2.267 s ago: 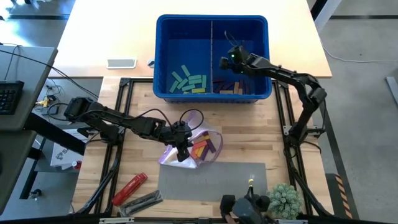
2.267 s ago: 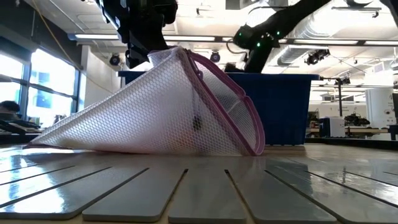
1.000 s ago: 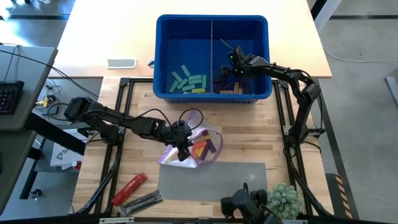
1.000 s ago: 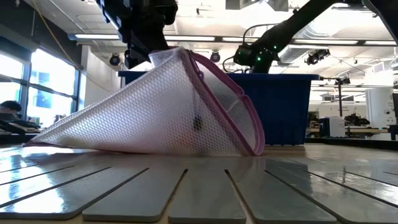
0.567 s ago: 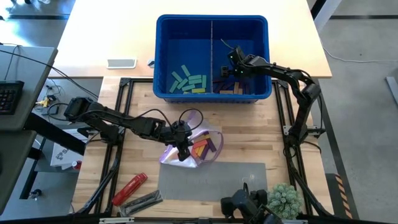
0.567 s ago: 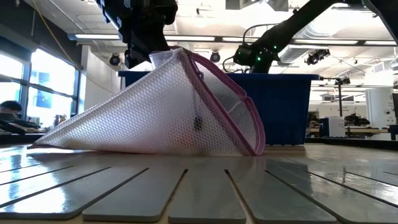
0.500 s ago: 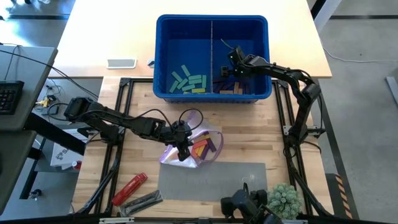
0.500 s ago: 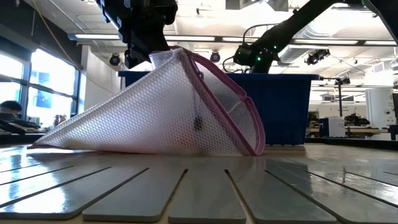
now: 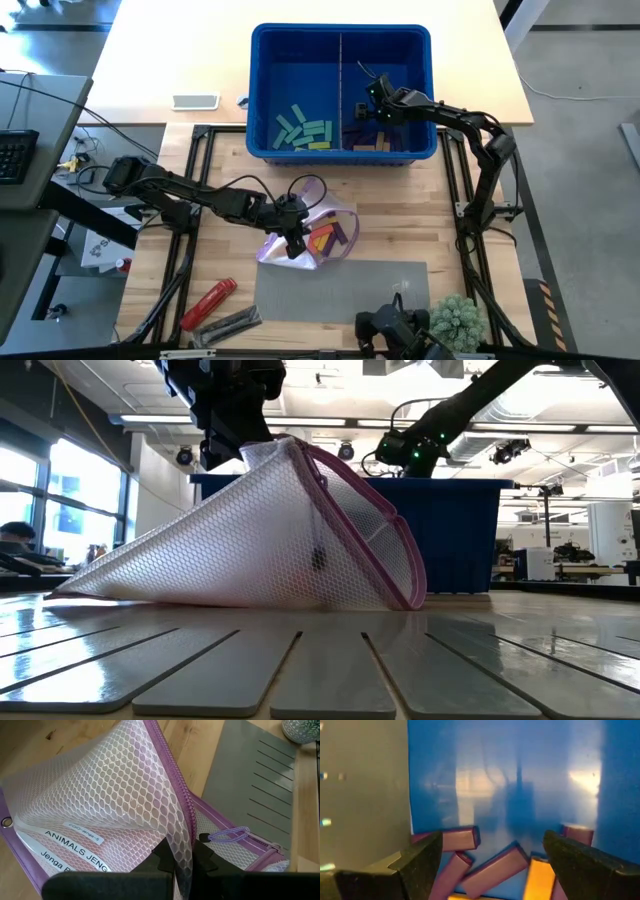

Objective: Sort blocks

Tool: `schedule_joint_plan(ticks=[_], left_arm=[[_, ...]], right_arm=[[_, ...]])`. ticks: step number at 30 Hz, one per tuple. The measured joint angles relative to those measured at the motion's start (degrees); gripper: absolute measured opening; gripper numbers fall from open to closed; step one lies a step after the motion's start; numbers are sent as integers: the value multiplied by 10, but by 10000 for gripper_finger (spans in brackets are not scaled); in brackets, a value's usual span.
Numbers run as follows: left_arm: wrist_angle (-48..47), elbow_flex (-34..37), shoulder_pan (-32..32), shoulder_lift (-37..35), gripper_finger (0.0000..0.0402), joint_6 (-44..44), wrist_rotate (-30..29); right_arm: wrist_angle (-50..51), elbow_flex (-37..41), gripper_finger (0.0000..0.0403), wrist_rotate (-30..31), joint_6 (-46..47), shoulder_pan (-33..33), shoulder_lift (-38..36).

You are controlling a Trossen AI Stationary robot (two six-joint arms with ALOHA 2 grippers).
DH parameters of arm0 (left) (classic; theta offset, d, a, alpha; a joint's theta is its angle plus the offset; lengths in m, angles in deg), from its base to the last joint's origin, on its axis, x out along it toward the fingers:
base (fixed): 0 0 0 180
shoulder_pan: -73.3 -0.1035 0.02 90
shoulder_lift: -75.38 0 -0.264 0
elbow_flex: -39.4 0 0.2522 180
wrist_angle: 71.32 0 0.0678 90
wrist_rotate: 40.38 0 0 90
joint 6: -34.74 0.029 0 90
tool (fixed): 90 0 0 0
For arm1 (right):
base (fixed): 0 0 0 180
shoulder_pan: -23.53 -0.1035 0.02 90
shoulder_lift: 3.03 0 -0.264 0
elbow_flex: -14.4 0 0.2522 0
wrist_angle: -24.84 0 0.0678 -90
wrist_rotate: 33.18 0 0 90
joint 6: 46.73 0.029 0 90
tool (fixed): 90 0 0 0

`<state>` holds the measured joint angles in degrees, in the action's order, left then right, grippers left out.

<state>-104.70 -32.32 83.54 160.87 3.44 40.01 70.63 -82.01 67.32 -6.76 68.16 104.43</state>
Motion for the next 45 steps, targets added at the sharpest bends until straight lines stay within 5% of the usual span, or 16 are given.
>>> schedule_joint_plan(ticks=[11, 32, 39, 45], left_arm=[[0, 0, 0, 0, 0, -26, 0], [0, 0, -1, 0, 0, -25, -2], [0, 0, -1, 0, 0, -25, 0], [0, 0, -1, 0, 0, -28, 0]], right_arm=[[-25, 0, 330, 74, 35, 1, 2], [104, 1, 330, 14, 115, 23, 69], [99, 0, 330, 56, 89, 25, 76], [86, -3, 330, 16, 62, 45, 96]])
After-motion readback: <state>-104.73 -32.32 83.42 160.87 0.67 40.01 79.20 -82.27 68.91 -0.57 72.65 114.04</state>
